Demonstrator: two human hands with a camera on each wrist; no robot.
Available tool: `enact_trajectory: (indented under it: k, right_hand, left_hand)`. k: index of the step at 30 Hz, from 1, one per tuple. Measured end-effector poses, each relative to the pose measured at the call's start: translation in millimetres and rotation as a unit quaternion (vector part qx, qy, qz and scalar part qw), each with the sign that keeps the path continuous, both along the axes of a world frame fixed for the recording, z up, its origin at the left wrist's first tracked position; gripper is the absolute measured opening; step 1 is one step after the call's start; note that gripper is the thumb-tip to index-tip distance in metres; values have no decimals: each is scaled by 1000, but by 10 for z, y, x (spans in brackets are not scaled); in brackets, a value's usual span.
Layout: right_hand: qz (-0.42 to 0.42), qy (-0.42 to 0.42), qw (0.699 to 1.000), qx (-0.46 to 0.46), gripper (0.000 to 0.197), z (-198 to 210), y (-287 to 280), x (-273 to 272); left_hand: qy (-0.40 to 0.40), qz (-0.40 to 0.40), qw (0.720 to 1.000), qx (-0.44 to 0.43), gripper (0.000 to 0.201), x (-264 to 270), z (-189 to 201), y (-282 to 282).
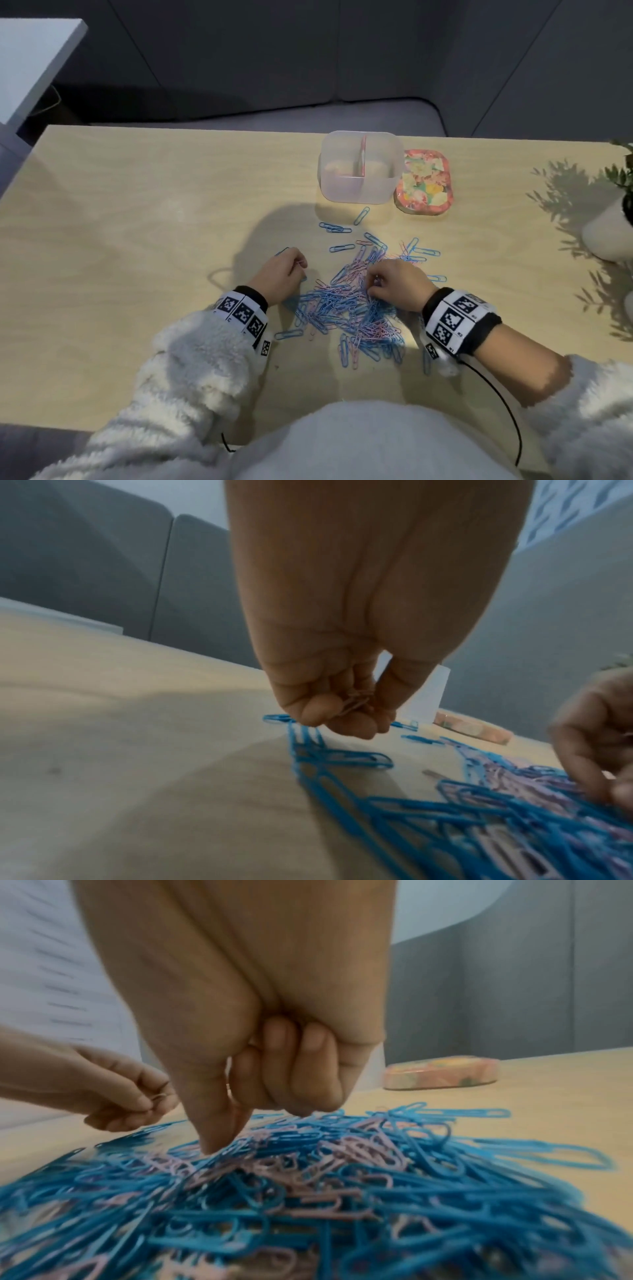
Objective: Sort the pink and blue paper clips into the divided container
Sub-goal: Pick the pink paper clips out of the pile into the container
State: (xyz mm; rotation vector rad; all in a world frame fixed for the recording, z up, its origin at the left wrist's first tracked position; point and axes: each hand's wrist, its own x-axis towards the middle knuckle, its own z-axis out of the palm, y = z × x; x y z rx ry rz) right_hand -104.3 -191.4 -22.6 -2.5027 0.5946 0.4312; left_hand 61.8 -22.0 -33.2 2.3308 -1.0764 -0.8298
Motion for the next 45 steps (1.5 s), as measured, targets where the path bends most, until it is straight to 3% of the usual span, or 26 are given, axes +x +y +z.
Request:
enact_trajectory:
  k: [5,10,15,19,22,26,29,33,38,42,45]
  right_hand:
    - [-13,-64,998,7,18,58,65,268]
    - [32,-25,999,-6,17,-65,112,647]
    - [-44,-61,996,47,11,-64,-62,767]
    - [34,-47,997,44,18,14,-103,568]
    - [127,-26,991,-21,23,-25,-12,423]
    - [158,-38,982,-93,22,-104,96,383]
    - [141,-27,986,-87,21,-132,98,357]
    - [70,-22,997,-6,13,-53,9,363]
    - [-50,-143,983,106,8,361,-309,755]
    - [-115,-224,967,34,10,639,-641,1264]
    - [-88,-178,978,-61,16,727,-755,1573]
  left_hand:
    - [71,-25,997,-20,5,-102,-17,-163]
    - [116,6,992,-54,13,-60,-47,-221]
    - [170,16,985,-42,27,-39,-15,-171]
    - [69,-39,997,4,14,-38,-7,-144]
    - [-17,-129,991,32,19,-79,-19,-152]
    - [-67,-143,987,34,24,-119,-30,-166]
    - [-79,-154,984,33,17,-147,-40,-143]
    - [-70,-156,985,36,14,-158,-76,-106]
    - [-35,-130,990,38,14,-107,-61,-67]
    - [-26,-117,992,36,8,-51,-7,-78]
    - [-21,-114,992,44,11,8,51,-125]
